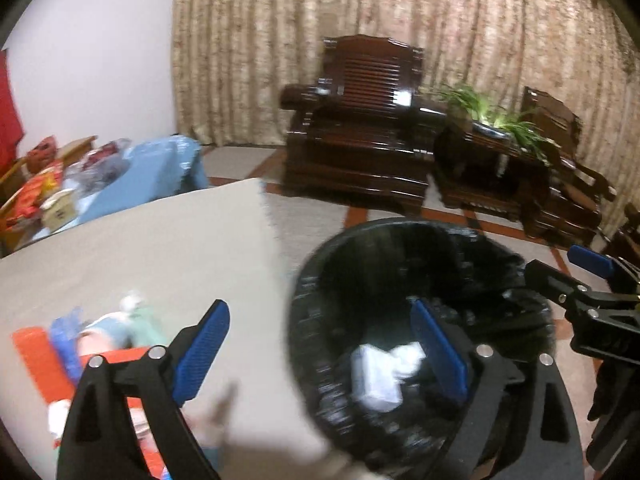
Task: Collect trash
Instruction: 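Carry the box and tissue over the bin and open both grippers, then grasp an orange foam net with the left gripper while the right grasps a green glove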
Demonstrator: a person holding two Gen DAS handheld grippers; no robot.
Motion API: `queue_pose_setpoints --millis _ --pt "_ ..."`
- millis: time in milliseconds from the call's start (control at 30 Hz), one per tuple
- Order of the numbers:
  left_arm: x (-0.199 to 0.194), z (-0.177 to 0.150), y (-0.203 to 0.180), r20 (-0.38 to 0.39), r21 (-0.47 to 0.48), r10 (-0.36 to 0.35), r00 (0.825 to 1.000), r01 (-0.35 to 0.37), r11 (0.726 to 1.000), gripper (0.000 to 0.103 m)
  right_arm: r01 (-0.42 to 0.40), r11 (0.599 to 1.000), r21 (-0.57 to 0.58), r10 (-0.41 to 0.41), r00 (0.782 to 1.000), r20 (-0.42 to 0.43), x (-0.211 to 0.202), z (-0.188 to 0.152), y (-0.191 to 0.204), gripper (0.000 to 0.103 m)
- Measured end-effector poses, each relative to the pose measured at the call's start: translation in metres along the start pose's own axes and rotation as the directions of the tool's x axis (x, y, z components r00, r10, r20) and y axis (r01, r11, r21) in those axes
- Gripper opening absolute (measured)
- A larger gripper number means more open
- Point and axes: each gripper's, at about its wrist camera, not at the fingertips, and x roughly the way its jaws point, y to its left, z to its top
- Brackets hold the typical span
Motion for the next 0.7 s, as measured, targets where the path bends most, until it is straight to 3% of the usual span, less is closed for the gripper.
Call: queue_pose_setpoints --millis 233,433,600,700 --pt "-0.034 -0.016 0.066 0.001 -0.078 0.147 0.989 -0.146 0.986 0.09 -0.128 0.99 -0.051 0.128 0.992 -0.001 0.006 0.006 0.068 0.096" --pt "-0.056 -0.038 0.12 -0.027 -0.133 0.272 0.962 -0.273 0.953 0.09 -0.205 0.97 -0.131 0.205 0.979 -0.012 0.011 0.003 0.128 0.096" --pt "-0.06 -0.051 0.165 -0.066 -0.181 0.339 0.938 -0.346 0.921 0.089 -0.257 0.953 -0.161 0.253 0.966 -0.04 0.022 0.001 0.165 0.096" --pt "-0.053 -0.06 0.186 -0.101 -0.197 0.346 0.933 -0.359 0.912 0.087 -0.27 0.945 -0.186 0.265 0.963 -0.053 0.029 -0.002 0.182 0.096"
